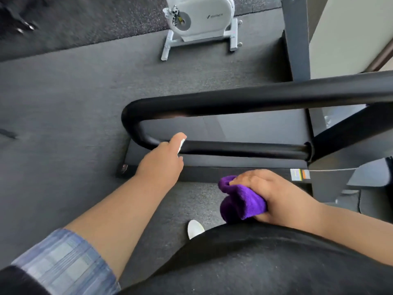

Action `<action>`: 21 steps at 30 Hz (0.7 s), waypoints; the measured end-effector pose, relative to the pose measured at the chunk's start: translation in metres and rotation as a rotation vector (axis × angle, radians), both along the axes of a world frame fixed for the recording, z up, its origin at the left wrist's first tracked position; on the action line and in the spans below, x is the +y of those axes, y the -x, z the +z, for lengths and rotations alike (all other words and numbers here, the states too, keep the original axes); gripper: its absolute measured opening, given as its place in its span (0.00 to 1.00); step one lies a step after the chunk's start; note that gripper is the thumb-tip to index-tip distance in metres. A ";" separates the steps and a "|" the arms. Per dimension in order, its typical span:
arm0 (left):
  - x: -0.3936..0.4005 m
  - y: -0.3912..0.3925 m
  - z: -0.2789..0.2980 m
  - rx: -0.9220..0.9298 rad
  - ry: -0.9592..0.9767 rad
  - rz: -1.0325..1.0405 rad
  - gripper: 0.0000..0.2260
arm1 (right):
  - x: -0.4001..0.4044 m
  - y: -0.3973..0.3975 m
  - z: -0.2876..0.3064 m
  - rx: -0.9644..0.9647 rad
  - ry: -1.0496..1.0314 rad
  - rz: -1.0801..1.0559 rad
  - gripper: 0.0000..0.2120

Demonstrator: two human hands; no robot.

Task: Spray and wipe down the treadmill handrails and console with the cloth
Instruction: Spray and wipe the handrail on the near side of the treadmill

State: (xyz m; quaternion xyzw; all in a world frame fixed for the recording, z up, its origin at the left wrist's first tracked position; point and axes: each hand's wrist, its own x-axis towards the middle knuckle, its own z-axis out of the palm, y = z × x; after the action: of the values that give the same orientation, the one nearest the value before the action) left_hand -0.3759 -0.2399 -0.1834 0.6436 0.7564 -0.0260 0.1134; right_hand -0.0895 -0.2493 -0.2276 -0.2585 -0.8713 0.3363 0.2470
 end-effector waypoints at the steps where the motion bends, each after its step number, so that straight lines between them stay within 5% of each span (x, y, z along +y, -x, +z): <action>1: 0.001 -0.002 0.001 0.002 -0.001 0.000 0.20 | -0.001 -0.005 -0.002 0.008 0.015 0.013 0.24; 11: 0.000 -0.047 0.023 0.018 -0.067 0.026 0.21 | -0.007 -0.059 0.003 0.055 0.028 -0.065 0.27; 21: 0.027 -0.152 0.005 0.056 -0.055 -0.276 0.20 | -0.016 -0.106 0.000 0.017 0.074 -0.127 0.25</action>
State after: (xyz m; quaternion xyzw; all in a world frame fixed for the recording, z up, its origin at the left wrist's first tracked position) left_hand -0.2235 -0.2130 -0.1785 0.7434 0.6641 -0.0386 0.0697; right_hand 0.0169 -0.2651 -0.2273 -0.3195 -0.8379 0.3541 0.2655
